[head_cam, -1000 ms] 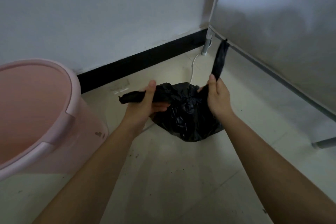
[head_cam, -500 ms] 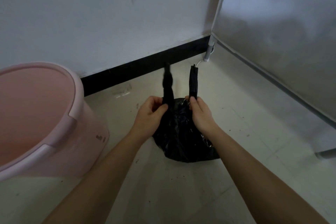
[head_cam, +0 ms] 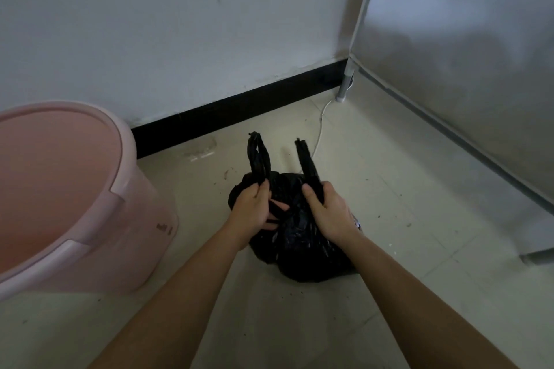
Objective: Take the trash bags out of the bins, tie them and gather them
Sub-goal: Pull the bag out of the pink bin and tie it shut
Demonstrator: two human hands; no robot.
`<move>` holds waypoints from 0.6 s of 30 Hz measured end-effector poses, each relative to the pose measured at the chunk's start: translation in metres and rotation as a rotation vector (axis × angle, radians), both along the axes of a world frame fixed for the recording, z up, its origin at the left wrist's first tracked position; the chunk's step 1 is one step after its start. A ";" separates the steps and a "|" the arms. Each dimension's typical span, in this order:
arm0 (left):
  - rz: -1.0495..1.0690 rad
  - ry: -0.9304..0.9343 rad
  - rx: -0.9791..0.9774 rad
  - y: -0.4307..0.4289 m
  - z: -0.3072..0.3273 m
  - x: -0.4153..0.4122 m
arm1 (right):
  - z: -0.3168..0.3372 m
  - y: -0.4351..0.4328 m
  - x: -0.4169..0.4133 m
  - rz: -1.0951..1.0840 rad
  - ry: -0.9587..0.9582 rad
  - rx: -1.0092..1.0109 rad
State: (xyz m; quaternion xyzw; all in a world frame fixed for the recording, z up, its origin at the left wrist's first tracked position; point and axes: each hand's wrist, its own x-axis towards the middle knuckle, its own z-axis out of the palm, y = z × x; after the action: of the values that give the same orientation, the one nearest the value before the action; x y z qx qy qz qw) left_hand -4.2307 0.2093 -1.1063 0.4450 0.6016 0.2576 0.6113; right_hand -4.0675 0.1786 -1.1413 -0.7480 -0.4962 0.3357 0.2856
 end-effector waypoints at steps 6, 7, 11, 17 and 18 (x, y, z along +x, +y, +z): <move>0.287 -0.141 0.021 0.005 -0.005 0.009 | -0.010 0.002 0.001 0.062 0.029 -0.113; 0.334 -0.254 -0.031 0.005 -0.001 0.012 | -0.013 0.003 0.000 0.062 0.065 -0.125; 0.541 -0.647 -0.141 0.013 0.010 0.015 | -0.018 0.000 -0.005 0.054 0.180 -0.123; 0.253 -0.406 -0.225 0.022 -0.003 -0.009 | -0.006 0.001 0.002 0.187 -0.034 0.188; 0.173 -0.423 -0.261 0.024 -0.005 -0.015 | -0.005 0.002 0.006 0.267 -0.107 0.236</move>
State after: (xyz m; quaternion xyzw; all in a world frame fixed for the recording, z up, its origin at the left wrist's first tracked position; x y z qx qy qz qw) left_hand -4.2454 0.2330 -1.1108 0.2454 0.5244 0.3163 0.7515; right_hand -4.0618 0.1806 -1.1467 -0.6534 -0.6415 0.2699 0.2977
